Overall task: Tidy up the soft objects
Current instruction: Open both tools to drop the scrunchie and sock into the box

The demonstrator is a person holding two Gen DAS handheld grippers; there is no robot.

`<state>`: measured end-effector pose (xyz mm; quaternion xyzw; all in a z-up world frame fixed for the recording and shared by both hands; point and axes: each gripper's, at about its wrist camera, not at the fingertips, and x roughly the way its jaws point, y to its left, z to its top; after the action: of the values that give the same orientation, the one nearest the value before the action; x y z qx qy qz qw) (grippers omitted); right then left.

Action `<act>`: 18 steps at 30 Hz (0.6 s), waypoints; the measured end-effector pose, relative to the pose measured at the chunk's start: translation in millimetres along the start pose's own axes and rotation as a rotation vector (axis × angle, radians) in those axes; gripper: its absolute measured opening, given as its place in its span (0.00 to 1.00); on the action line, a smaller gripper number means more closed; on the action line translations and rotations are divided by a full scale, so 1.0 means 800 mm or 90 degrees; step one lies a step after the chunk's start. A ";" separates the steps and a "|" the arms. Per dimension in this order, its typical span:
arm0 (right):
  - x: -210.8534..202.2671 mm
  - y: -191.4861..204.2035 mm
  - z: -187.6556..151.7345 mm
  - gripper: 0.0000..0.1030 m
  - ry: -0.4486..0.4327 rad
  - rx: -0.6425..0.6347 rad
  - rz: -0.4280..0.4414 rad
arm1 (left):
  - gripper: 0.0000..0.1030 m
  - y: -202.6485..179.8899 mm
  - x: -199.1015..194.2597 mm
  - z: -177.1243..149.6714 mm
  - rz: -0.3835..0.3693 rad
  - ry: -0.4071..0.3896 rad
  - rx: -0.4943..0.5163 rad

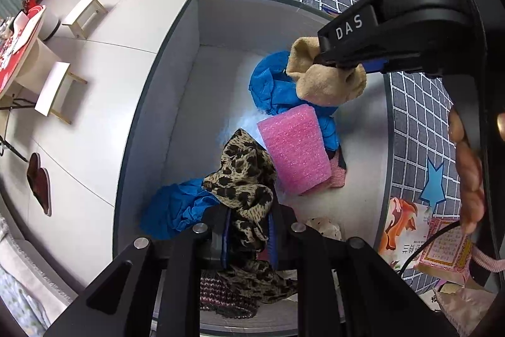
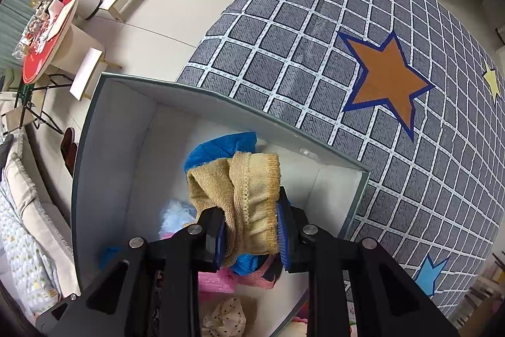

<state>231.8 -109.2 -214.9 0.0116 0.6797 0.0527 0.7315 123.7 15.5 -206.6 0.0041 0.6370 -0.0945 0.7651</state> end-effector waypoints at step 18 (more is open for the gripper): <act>-0.004 -0.005 -0.001 0.79 -0.021 0.017 0.000 | 0.20 0.002 0.000 0.004 -0.001 0.000 -0.007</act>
<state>231.4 -113.4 -212.3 0.0221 0.6683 0.0436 0.7423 126.7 16.3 -206.2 -0.0009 0.6372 -0.0918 0.7652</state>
